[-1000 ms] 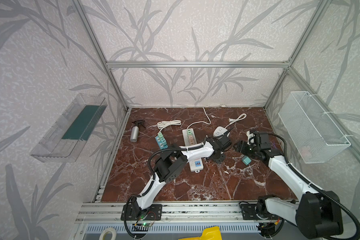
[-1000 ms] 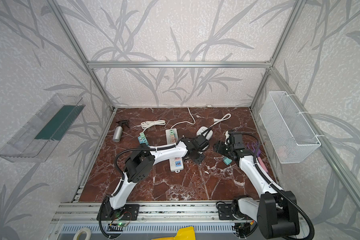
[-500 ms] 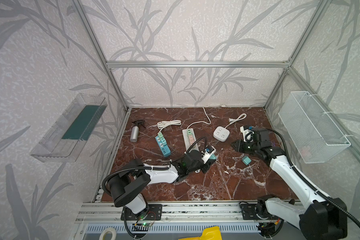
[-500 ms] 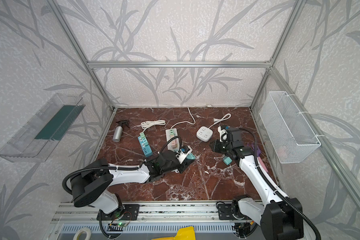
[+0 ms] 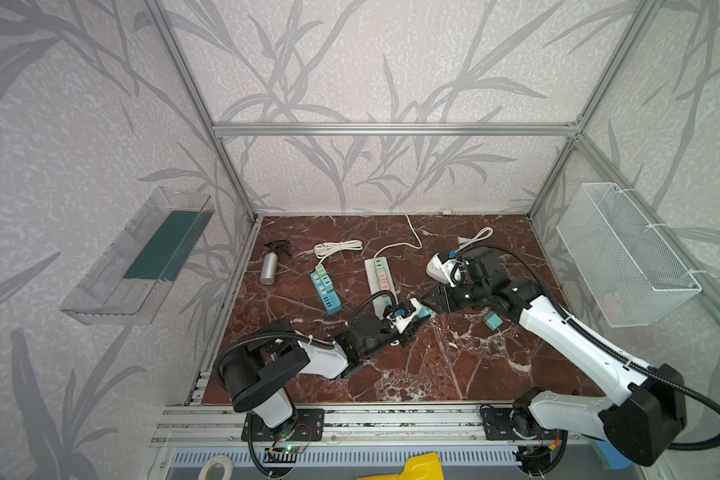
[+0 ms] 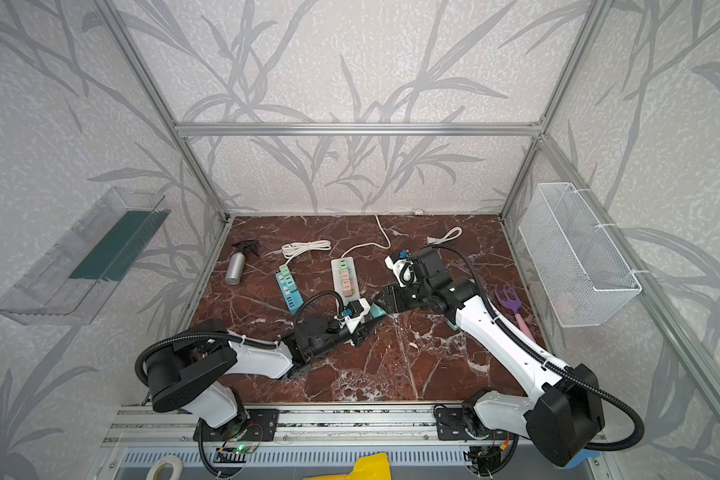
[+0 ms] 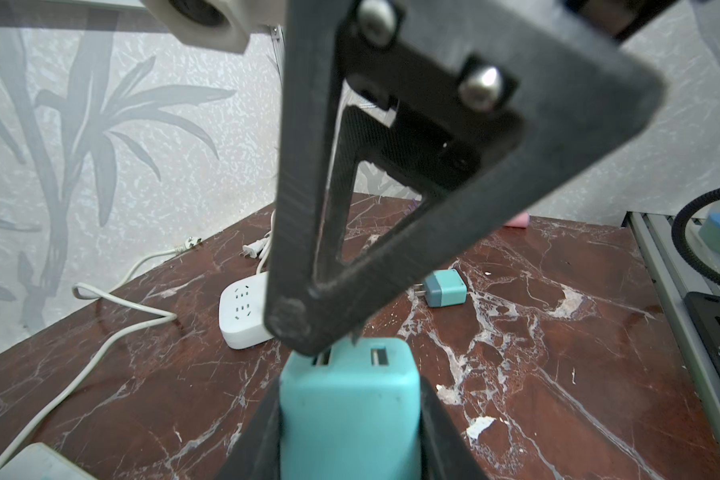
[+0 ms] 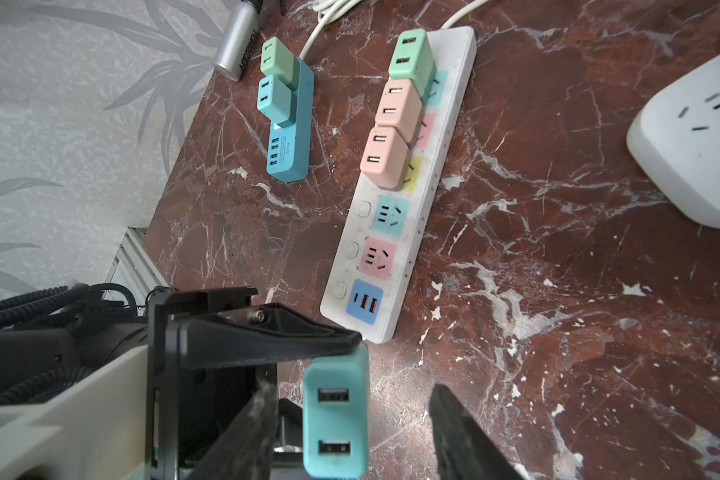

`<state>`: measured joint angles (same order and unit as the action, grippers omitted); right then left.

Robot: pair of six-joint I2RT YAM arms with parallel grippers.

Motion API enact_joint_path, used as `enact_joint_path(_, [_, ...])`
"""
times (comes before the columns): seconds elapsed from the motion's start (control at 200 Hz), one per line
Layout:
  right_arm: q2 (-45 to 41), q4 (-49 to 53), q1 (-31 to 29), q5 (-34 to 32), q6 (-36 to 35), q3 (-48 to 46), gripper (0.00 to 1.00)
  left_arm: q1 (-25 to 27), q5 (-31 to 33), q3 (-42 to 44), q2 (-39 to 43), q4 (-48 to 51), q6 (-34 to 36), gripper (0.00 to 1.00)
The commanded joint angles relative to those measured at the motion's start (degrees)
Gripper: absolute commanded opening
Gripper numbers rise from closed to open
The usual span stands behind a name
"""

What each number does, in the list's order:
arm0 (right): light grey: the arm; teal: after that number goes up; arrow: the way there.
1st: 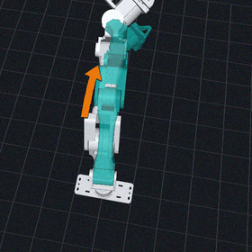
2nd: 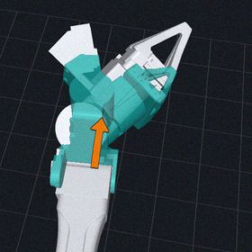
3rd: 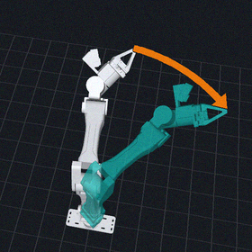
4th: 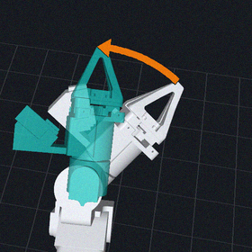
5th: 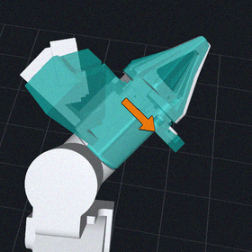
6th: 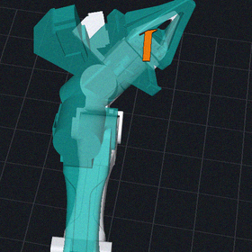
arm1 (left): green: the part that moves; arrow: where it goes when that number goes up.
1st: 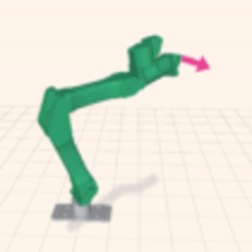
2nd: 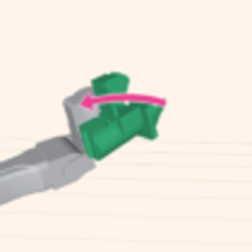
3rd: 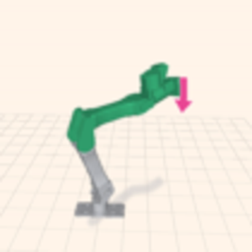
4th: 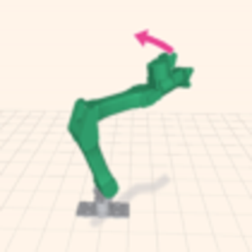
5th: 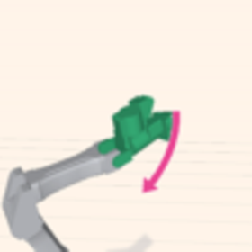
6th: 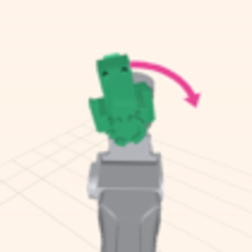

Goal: Insert the plug
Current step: 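Grasp the teal adapter with the right gripper while the left gripper holds it, then carry the teal adapter over the white strip while the left gripper withdraws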

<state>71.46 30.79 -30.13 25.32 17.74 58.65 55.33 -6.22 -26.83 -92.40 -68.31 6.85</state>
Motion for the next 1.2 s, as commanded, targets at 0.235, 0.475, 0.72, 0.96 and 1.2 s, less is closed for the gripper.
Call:
enact_joint_path(0.235, [0.58,0.26,-0.35,4.67,-0.14,-3.61,0.45,0.13,-2.10,0.90,-1.73,-6.63,0.52,0.00])
enact_joint_path(0.475, [2.04,-3.07,-0.70,7.46,2.48,-3.14,0.22,0.13,-2.96,1.60,-1.58,-7.05,0.45,0.00])
enact_joint_path(0.72, [4.18,-2.01,-2.17,6.45,1.45,-2.02,0.34,0.13,-2.75,2.40,-1.96,-8.80,0.40,0.00])
enact_joint_path(0.96, [5.91,-2.22,-2.84,5.86,1.55,-0.91,0.09,0.13,-2.66,2.61,-2.25,-9.74,0.18,0.04])
enact_joint_path(1.2, [1.85,-2.20,-2.84,-2.76,3.52,0.68,0.00,0.29,5.38,6.46,0.27,-12.57,-2.00,0.56])
